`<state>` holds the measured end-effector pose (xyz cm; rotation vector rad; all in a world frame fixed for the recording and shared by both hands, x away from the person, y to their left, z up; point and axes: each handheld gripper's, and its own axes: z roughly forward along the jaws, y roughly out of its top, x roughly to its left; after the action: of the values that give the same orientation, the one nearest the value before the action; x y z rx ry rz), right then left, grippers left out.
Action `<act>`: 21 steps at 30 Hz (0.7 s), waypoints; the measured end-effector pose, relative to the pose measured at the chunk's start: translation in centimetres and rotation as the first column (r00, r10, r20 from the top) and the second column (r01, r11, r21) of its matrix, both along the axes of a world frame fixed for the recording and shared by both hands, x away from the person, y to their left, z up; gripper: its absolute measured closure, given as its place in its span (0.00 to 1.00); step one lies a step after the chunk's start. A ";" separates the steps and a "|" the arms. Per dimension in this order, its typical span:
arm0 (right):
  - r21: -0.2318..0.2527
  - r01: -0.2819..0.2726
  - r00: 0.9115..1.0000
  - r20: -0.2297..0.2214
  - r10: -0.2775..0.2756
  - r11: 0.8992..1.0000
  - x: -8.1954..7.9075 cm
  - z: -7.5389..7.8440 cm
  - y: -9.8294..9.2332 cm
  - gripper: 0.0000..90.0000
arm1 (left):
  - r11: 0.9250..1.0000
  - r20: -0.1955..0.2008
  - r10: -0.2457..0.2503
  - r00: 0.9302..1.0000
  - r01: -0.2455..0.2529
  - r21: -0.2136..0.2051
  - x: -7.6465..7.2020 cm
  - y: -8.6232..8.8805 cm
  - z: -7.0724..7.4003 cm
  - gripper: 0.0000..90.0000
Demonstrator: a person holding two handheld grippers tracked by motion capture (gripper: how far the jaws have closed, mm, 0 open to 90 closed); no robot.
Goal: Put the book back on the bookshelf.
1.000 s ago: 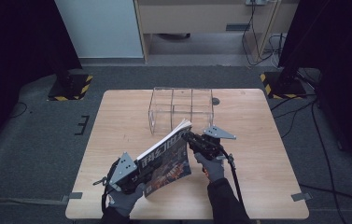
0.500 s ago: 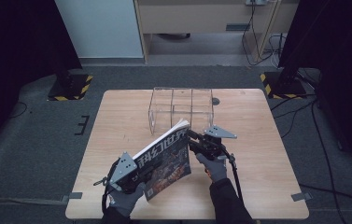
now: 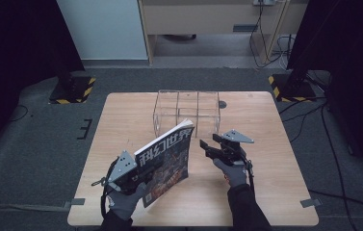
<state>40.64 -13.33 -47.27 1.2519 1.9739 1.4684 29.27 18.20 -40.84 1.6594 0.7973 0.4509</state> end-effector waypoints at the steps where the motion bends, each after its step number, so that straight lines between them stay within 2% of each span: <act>1: -0.048 0.017 1.000 -0.016 -0.017 0.999 0.0 -0.1 -0.6 0.33 | 1.000 -0.002 0.000 1.000 0.000 -0.002 0.0 0.1 0.1 0.91; 2: -0.070 0.021 1.000 -0.018 -0.022 0.997 0.0 -0.1 -0.9 0.31 | 1.000 -0.002 0.004 1.000 -0.004 -0.006 0.0 0.2 0.2 0.91; 4: -0.084 0.024 0.999 -0.020 -0.025 0.996 -0.1 -0.1 -1.1 0.29 | 1.000 -0.006 0.010 1.000 -0.010 -0.011 0.1 0.4 0.4 0.91; 7: -0.139 0.036 0.998 -0.047 -0.043 0.990 -0.2 -0.2 -2.2 0.23 | 1.000 -0.012 0.022 1.000 -0.022 -0.019 0.2 0.8 0.8 0.91; 8: -0.139 0.036 0.998 -0.047 -0.043 0.990 -0.2 -0.2 -2.2 0.23 | 1.000 -0.012 0.022 1.000 -0.022 -0.019 0.2 0.8 0.8 0.91; 9: -0.171 0.034 0.997 -0.060 -0.045 0.985 -0.3 -0.4 -2.9 0.21 | 0.999 -0.011 0.029 1.000 -0.029 -0.022 0.3 1.1 1.1 0.91; 15: -0.190 0.049 0.995 -0.076 -0.065 0.981 -0.8 -1.1 -4.3 0.18 | 0.998 -0.005 0.045 0.999 -0.045 -0.044 0.4 1.4 1.9 0.91; 18: -0.226 0.048 0.993 -0.094 -0.071 0.973 -1.4 -2.1 -5.5 0.16 | 0.997 0.001 0.058 0.998 -0.058 -0.059 0.7 1.7 2.6 0.91; 21: -0.239 0.046 0.990 -0.116 -0.075 0.970 -1.7 -2.6 -6.1 0.15 | 0.996 0.004 0.065 0.998 -0.065 -0.067 0.8 1.8 2.9 0.91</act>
<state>38.97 -19.44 -49.88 1.3120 2.0983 1.1115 30.08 20.01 -37.99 1.5733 0.8551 0.4698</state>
